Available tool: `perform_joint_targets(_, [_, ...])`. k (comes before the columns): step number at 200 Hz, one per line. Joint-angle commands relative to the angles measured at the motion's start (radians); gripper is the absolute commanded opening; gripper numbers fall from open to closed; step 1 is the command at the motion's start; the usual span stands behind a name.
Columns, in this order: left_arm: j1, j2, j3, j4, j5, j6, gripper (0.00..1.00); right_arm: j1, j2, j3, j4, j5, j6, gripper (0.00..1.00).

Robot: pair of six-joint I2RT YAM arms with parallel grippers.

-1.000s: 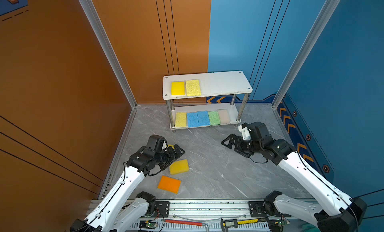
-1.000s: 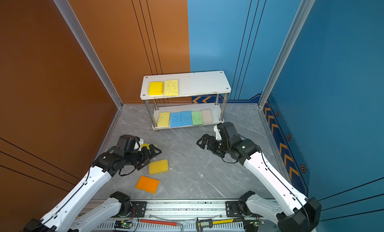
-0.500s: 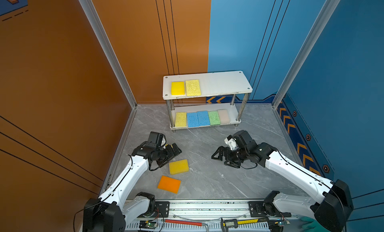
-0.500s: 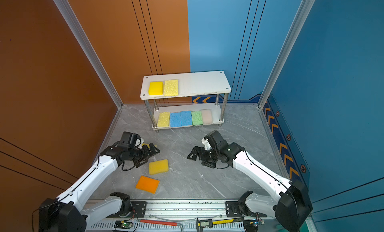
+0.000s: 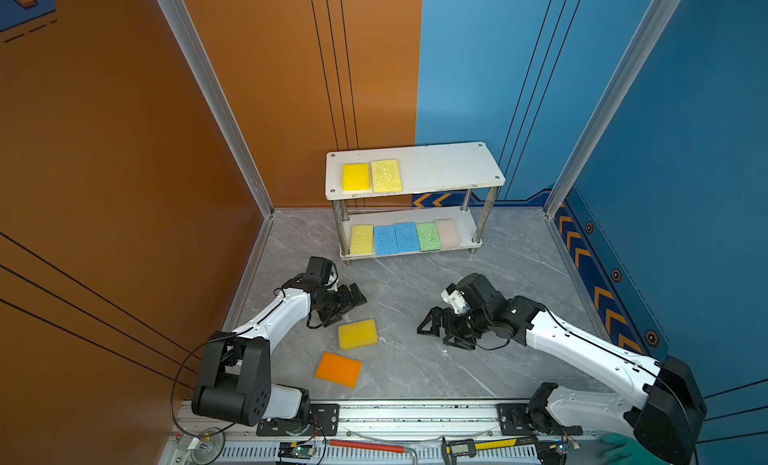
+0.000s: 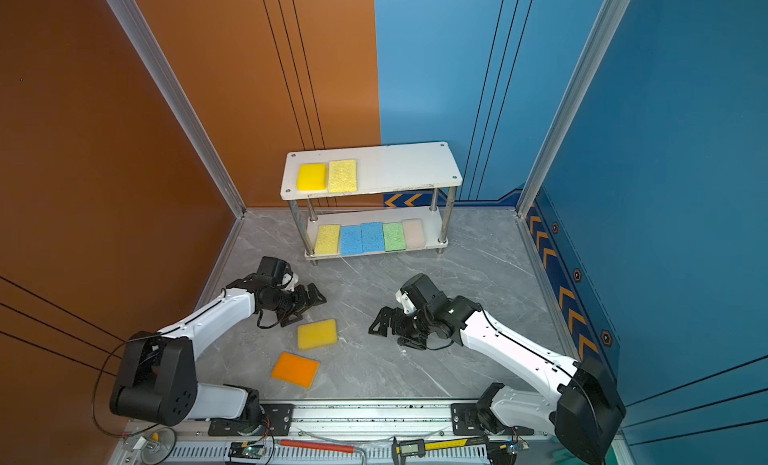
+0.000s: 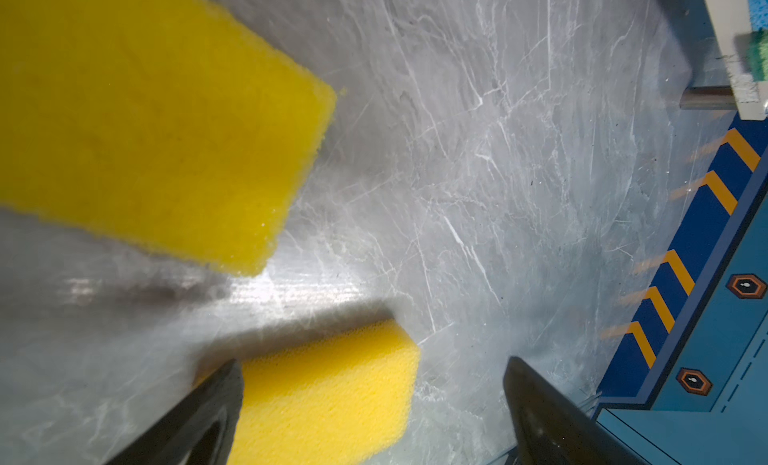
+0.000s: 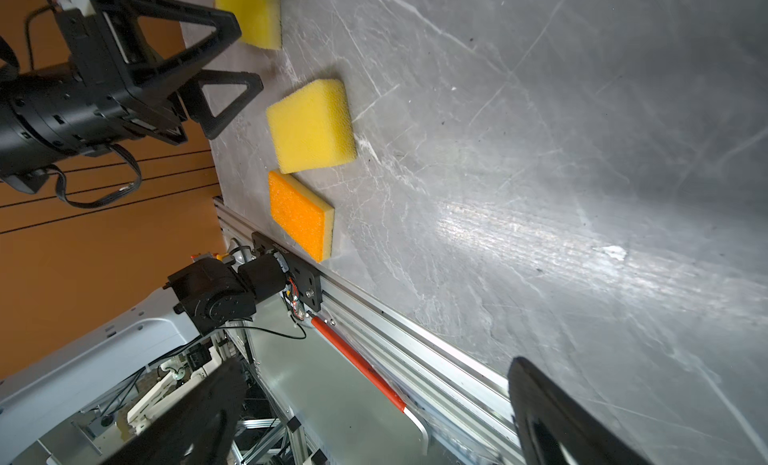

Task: Place and organize the cleaning sponges onto the shelf
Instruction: 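Move both grippers toward the remaining yellow sponge on the table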

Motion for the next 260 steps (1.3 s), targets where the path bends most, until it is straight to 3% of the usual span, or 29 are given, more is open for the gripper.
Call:
perform_joint_targets(1, [-0.002,0.028,0.018,0.02,0.017,0.054,0.98,0.021,0.027,0.014,0.031,-0.011,0.01,1.0])
perform_joint_targets(72, [-0.004,0.097,-0.021,0.098,0.027,0.069,0.98,0.155,0.263,0.148,0.07,-0.091,-0.049,1.0])
perform_joint_targets(118, [-0.014,0.06,-0.098,0.106,0.025,0.069,0.98,0.208,0.397,0.214,0.114,-0.133,-0.068,1.0])
perform_joint_targets(188, [-0.047,-0.046,-0.192,0.11,0.019,-0.012,1.0,0.268,0.637,0.336,0.341,-0.226,-0.022,1.0])
perform_joint_targets(210, [-0.044,-0.083,-0.23,0.109,0.022,-0.036,0.93,0.275,0.689,0.382,0.363,-0.215,-0.032,1.0])
perform_joint_targets(242, [-0.052,-0.131,-0.272,0.109,0.034,-0.097,0.72,0.266,0.7,0.369,0.447,-0.18,-0.011,1.0])
perform_joint_targets(260, [-0.069,-0.158,-0.284,0.109,0.028,-0.131,0.71,0.249,0.672,0.326,0.52,-0.164,0.018,1.0])
